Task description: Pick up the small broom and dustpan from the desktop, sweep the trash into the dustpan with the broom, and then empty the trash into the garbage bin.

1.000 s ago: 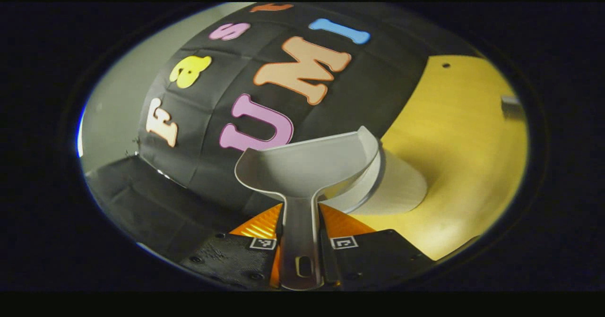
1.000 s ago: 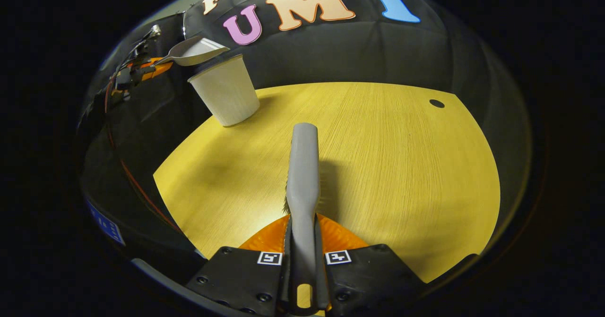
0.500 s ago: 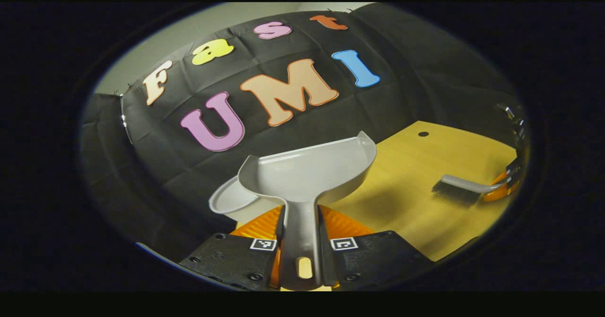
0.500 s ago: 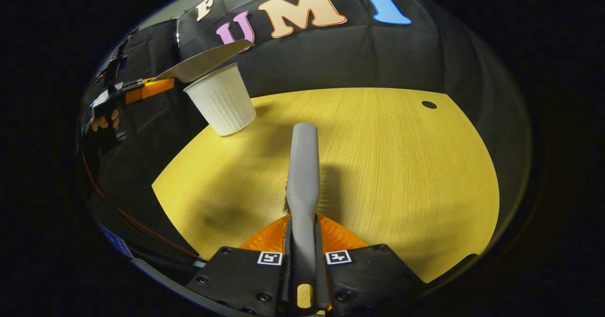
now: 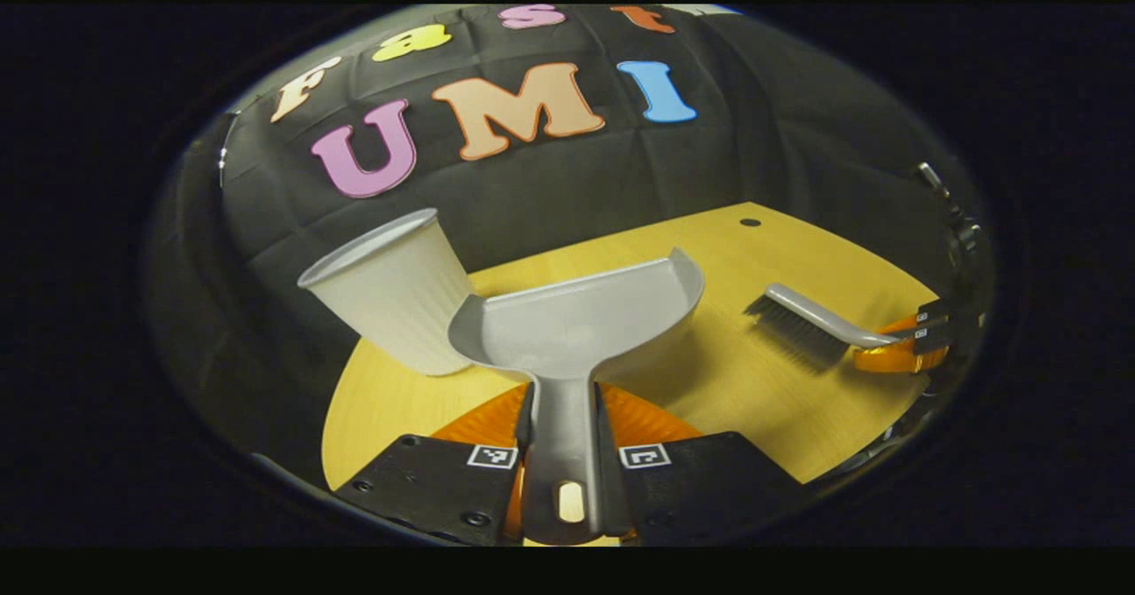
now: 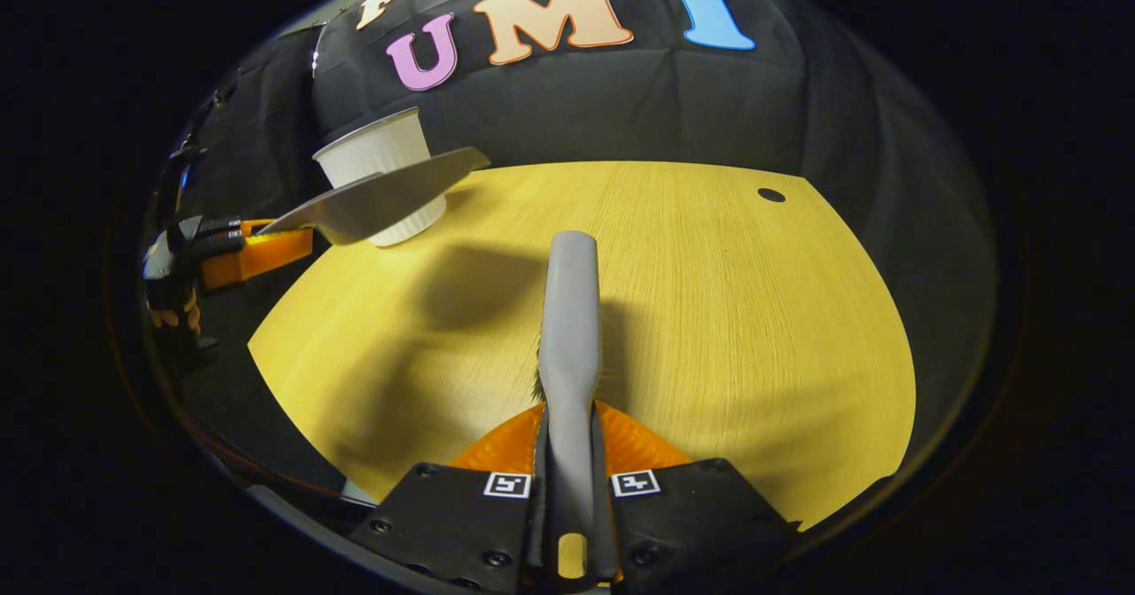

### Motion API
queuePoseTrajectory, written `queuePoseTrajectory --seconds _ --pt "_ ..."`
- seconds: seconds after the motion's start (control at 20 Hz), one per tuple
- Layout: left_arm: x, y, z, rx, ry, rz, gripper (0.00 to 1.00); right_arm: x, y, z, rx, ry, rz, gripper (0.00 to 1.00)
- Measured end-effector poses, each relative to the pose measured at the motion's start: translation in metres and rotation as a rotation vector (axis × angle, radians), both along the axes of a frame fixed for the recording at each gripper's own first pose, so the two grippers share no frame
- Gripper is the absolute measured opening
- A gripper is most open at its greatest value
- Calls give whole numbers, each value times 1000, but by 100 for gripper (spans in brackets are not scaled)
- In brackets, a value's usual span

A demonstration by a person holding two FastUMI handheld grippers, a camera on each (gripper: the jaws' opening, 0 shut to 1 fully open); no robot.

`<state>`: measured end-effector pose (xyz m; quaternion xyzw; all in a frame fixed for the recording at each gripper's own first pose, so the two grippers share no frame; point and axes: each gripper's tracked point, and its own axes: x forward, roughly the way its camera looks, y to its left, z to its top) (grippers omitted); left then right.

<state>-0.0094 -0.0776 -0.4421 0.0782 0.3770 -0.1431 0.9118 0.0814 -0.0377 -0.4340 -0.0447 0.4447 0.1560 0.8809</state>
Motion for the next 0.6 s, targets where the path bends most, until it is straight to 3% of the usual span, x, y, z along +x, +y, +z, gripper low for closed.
queuePoseTrajectory --seconds 0.3,0.55,0.6 --pt "-39 -2 -57 33 112 -1 27 -1 -3 -5 -162 35 4 19" --pt "-68 -7 -83 44 180 -7 27 -1 -5 11 -221 84 -3 15" --pt "-67 -8 -83 59 168 -17 28 1 -4 14 -219 83 -9 19"
